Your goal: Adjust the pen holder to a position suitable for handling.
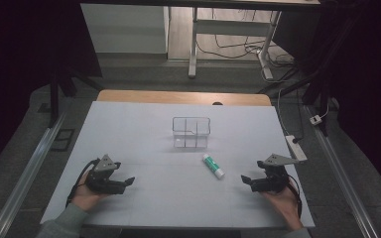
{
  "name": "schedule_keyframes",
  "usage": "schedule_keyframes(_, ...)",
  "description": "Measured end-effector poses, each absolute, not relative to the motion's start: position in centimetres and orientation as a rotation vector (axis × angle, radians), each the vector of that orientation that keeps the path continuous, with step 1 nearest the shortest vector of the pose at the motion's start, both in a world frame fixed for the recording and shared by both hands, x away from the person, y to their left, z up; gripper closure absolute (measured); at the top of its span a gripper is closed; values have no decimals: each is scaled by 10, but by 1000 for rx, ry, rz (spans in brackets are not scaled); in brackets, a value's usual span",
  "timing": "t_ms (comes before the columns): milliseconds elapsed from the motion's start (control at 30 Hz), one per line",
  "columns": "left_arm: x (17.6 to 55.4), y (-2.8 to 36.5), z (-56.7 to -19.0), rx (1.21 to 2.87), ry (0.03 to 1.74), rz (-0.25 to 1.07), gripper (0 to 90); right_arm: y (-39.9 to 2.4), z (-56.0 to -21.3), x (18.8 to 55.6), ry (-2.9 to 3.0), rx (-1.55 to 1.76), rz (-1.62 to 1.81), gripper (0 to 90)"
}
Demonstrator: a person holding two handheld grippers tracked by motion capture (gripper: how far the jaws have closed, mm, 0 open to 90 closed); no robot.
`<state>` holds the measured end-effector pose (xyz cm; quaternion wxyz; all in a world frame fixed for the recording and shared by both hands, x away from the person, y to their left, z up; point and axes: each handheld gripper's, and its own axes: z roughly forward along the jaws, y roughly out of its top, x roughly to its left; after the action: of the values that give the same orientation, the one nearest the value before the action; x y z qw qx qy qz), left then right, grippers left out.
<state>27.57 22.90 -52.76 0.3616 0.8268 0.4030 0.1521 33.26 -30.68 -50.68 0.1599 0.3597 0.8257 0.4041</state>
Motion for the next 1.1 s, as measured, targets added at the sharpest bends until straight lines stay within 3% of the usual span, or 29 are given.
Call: schedule_keyframes(1100,276,230,-529,2125,1044,389,206,-289,-504,339,2366,1003,1167,143)
